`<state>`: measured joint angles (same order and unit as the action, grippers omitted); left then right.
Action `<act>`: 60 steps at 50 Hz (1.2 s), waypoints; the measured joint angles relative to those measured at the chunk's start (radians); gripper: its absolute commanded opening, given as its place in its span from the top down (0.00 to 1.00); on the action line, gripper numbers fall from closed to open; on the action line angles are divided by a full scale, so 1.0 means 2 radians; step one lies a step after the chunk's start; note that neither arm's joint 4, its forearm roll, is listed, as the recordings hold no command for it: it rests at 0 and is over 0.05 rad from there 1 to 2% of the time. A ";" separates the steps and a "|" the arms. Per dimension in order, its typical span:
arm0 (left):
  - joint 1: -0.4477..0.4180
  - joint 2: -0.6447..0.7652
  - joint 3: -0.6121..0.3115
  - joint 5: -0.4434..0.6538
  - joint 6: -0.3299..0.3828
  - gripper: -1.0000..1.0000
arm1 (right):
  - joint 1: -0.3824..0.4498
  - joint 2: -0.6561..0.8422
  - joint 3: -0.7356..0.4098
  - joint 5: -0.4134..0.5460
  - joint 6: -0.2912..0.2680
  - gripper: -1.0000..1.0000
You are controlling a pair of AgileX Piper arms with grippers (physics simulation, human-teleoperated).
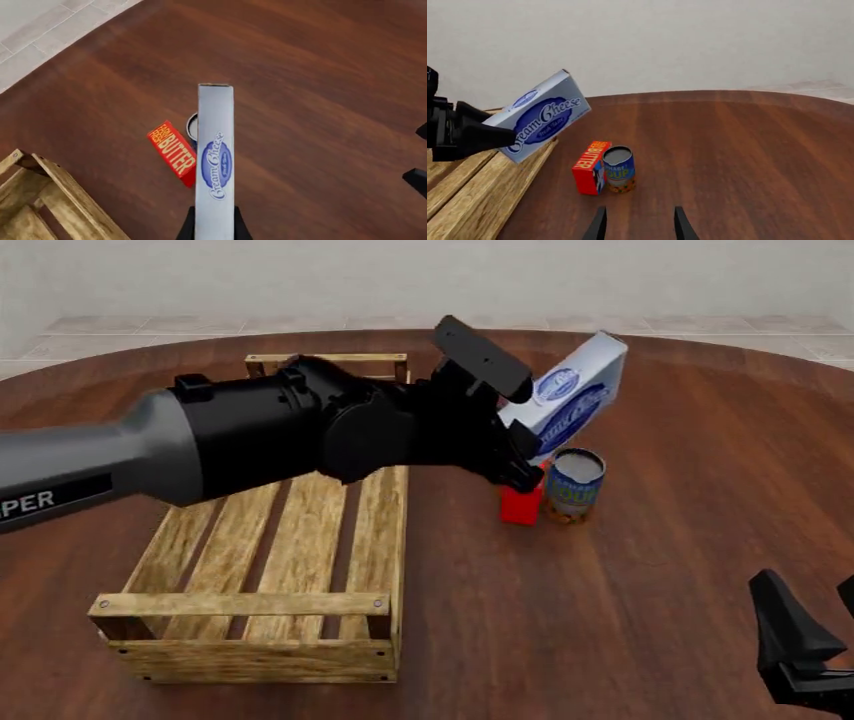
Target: Pick up the cream cheese and put it in the tray.
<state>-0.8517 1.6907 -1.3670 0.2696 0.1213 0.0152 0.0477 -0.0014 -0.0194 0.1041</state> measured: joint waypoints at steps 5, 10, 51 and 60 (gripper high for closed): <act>0.015 -0.014 0.005 0.004 -0.002 1.00 | 0.000 -0.001 0.000 0.000 0.000 0.00; 0.028 -0.024 0.011 0.007 -0.002 1.00 | 0.000 -0.001 0.000 0.000 0.000 0.00; 0.156 -0.143 0.134 -0.013 -0.045 1.00 | 0.003 -0.001 0.000 0.000 0.002 0.00; 0.184 -0.162 0.170 -0.018 -0.042 1.00 | 0.004 0.000 0.000 0.000 0.001 0.00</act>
<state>-0.4836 1.3666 -1.0273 0.2328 0.0368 0.0225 0.0472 -0.0013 -0.0194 0.1064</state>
